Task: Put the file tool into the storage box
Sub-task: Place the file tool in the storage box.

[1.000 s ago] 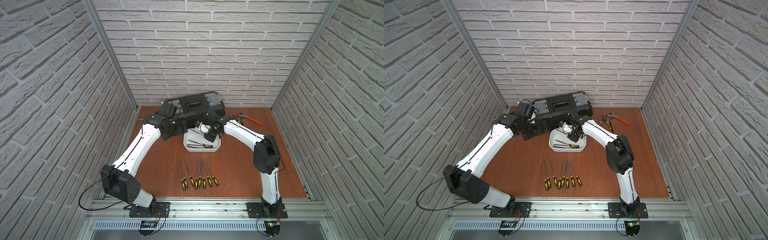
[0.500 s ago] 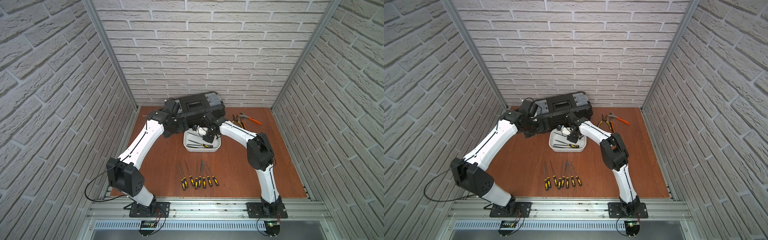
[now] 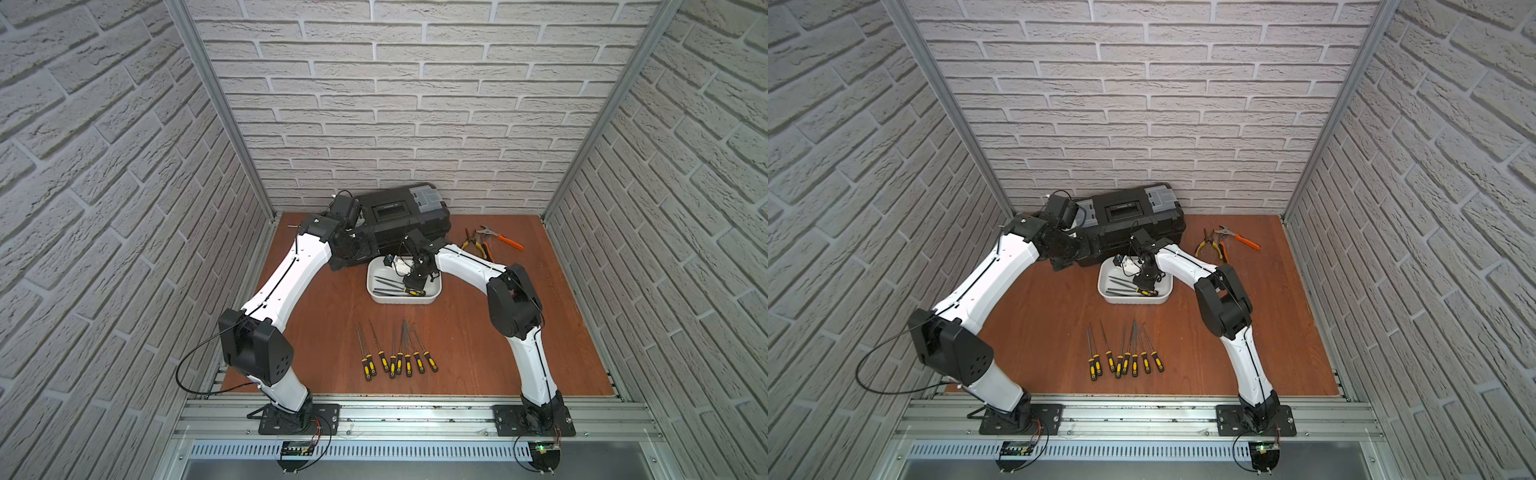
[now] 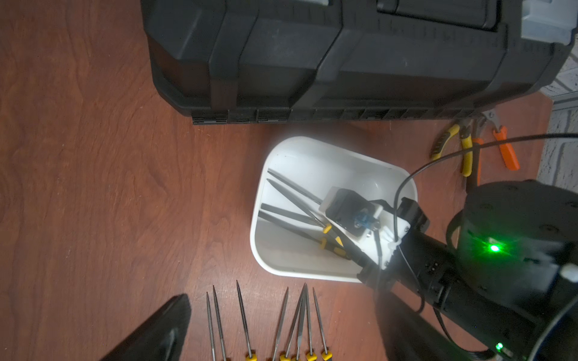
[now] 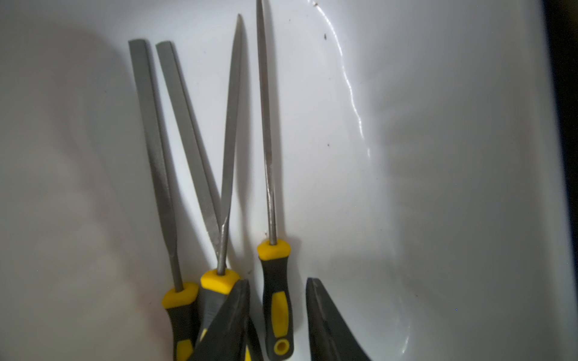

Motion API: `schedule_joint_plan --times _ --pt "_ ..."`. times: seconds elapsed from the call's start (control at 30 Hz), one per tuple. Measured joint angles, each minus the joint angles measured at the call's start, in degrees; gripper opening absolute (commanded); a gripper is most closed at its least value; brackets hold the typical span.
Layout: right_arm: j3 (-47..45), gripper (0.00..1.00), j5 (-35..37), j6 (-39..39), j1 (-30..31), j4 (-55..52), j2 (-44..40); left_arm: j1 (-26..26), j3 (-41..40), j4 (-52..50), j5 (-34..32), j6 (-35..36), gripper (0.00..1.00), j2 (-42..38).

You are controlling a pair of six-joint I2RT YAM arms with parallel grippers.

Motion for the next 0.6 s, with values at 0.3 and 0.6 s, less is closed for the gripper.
schedule_joint_plan --times 0.3,0.6 --pt "0.70 0.36 1.92 7.58 0.11 -0.17 -2.14 -0.39 -2.67 -0.20 -0.55 0.48 0.98 -1.66" --pt "0.87 0.36 4.35 25.29 -0.09 1.62 -14.88 0.44 -4.70 -1.11 -0.72 3.15 0.98 -6.88"
